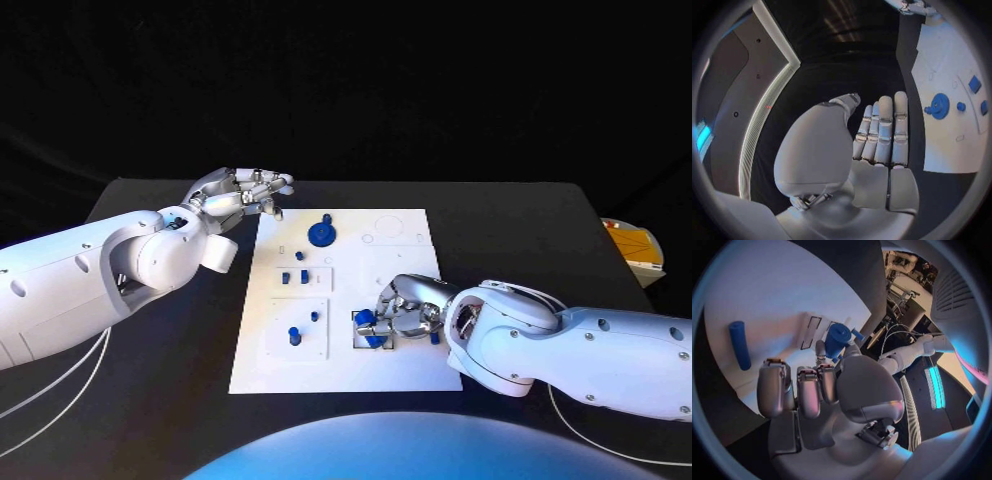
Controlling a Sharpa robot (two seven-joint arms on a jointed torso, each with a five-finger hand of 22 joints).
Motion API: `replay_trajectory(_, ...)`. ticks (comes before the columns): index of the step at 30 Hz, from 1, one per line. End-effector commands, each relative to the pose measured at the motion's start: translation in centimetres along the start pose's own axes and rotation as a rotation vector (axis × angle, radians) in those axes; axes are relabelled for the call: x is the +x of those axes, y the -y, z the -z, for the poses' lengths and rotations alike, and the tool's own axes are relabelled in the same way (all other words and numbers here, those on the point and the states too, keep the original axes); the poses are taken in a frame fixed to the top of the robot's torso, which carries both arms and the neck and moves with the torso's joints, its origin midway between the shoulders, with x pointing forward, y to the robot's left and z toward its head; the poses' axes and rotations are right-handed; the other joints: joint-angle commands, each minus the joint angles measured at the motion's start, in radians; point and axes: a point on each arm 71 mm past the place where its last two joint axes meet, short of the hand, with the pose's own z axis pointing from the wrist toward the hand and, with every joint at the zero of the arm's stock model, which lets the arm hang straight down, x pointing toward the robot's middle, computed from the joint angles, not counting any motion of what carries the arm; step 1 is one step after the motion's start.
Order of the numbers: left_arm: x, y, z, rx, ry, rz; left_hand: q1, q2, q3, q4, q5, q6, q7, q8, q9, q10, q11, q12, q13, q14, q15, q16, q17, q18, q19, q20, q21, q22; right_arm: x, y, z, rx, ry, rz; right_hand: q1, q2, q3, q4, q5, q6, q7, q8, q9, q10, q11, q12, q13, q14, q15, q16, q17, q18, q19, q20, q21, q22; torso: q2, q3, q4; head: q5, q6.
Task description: Assemble the parts on the task board
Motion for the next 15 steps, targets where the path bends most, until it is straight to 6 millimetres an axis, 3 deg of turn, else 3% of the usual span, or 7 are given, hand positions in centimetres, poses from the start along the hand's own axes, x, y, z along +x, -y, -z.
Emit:
replay_trajectory(1, 0.29, 0.11, -0.09, 0.012, -0.014, -0.005, 0.001, 0.002, 0.000, -0.001, 0.004, -0.004, 0.001, 0.004, 0.002, -0.009, -0.001, 0.003, -0.001, -0.002, 0.008, -0.003, 0.001, 0.013, 0.004, 0.003, -0.006, -0.001, 0.25, 0.06, -0.15, 0.011, -0.027, 0.015, -0.011, 0.000, -0.011, 0.000, -0.007, 0.042, -0.032, -0.003, 0.004, 0.025, -0.006, -0.001, 0.119, 0.097, -0.010, 0.005, 0.225, -0.020, 0.019, -0.008, 0.006, 0.146, 0.000, 0.0003, 0.0030, -0.003, -0.001)
replay_trajectory(6, 0.28, 0.12, -0.11, 0.014, -0.014, -0.009, 0.001, 0.002, 0.000, -0.001, 0.004, -0.004, 0.001, 0.004, 0.002, -0.009, -0.001, 0.003, -0.001, -0.002, 0.008, -0.003, 0.001, 0.013, 0.004, 0.003, -0.006, -0.001, 0.23, 0.10, -0.41, 0.016, -0.020, 0.024, -0.030, 0.010, -0.042, 0.001, -0.037, 0.046, -0.035, 0.001, 0.016, 0.026, -0.008, -0.003, 0.120, 0.097, -0.011, 0.006, 0.229, -0.021, 0.021, -0.010, 0.009, 0.149, 0.000, 0.0013, 0.0020, 0.000, -0.001)
replay_trajectory(9, 0.29, 0.12, -0.10, 0.014, -0.015, -0.009, 0.001, 0.002, 0.000, -0.001, 0.004, -0.004, 0.001, 0.004, 0.002, -0.009, -0.001, 0.003, -0.001, -0.002, 0.008, -0.003, 0.001, 0.013, 0.004, 0.003, -0.006, -0.001, 0.19, 0.11, -0.53, 0.019, -0.012, 0.031, -0.049, 0.027, -0.085, 0.000, -0.091, 0.047, -0.036, 0.004, 0.030, 0.026, -0.010, -0.006, 0.120, 0.098, -0.013, 0.006, 0.229, -0.021, 0.022, -0.011, 0.008, 0.151, 0.000, 0.0012, 0.0017, 0.000, -0.001)
replay_trajectory(11, 0.29, 0.12, -0.09, 0.013, -0.015, -0.010, 0.001, 0.002, 0.000, -0.001, 0.004, -0.004, 0.001, 0.004, 0.002, -0.009, -0.001, 0.003, -0.001, -0.002, 0.008, -0.003, 0.001, 0.013, 0.004, 0.003, -0.006, -0.001, 0.15, 0.11, -0.62, 0.020, -0.004, 0.038, -0.064, 0.044, -0.144, 0.000, -0.155, 0.047, -0.037, 0.006, 0.046, 0.026, -0.011, -0.011, 0.119, 0.098, -0.013, 0.006, 0.229, -0.021, 0.023, -0.012, 0.006, 0.153, 0.000, 0.0007, 0.0014, 0.001, -0.001)
replay_trajectory(15, 0.27, 0.12, -0.08, 0.013, -0.014, -0.010, 0.001, 0.002, 0.000, -0.001, 0.004, -0.004, 0.001, 0.004, 0.002, -0.009, -0.001, 0.003, -0.001, -0.002, 0.008, -0.003, 0.001, 0.013, 0.004, 0.003, -0.006, -0.001, 0.13, 0.08, -0.74, 0.022, 0.001, 0.049, -0.093, 0.040, -0.199, 0.001, -0.173, 0.044, -0.037, 0.006, 0.057, 0.025, -0.011, -0.014, 0.118, 0.098, -0.014, 0.006, 0.229, -0.020, 0.022, -0.013, 0.002, 0.153, -0.001, 0.0001, 0.0007, 0.000, -0.001)
